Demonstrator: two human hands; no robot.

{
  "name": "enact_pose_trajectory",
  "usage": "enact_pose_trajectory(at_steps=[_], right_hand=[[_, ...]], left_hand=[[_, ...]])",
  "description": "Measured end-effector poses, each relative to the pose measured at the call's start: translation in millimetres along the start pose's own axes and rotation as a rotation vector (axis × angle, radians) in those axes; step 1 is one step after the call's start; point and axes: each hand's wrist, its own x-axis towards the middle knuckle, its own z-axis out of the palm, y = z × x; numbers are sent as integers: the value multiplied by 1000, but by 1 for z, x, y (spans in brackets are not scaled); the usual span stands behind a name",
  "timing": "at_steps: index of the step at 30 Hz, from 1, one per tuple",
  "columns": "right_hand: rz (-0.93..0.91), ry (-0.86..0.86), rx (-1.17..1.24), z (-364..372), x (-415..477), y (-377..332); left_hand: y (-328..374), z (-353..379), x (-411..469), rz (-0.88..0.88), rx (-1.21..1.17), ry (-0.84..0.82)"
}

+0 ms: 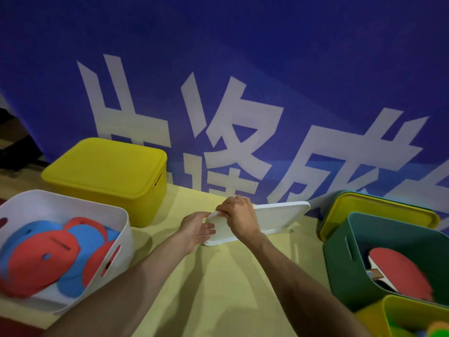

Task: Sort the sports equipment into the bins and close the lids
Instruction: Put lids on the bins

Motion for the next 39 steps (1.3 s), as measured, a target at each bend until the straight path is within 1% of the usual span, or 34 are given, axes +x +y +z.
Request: enact_pose_trajectory(at_steps=[4,8,12,15,19,24,26,28,32,34,36,39], right_hand=[[-3,10,43,11,-14,-29],[6,-79,44,18,-32,-48],[159,-177,95,30,-61,-66],[281,-234,135,37,-87,-70],[520,-232,196,42,-124,-53],[856,-265,174,35,-162,-28],[998,-226,214,32,-183,-17],[1085,-149,266,30,-202,-6],[1216,38,429,23,-210,4],[1263,78,516,17,-201,4],[1257,94,576,14,-191,1],[1181,113,630,12,-173,-14]], left_hand=[[-5,-27,4,-130,-202,-32],[-14,-42,3,-164,-300,-4],[-35,-52,1,-173,-304,29],[-54,-68,3,-183,-287,90],[-68,-85,0,-192,-284,55],[-71,-80,-28,-89,-274,28],[-77,-80,-37,-48,-278,-10],[-82,-80,-47,3,-256,-27],[-82,-85,-67,84,-240,22],[-77,-89,-76,133,-233,70],[-71,-96,-85,211,-174,134],[-65,-117,-94,343,-68,300]])
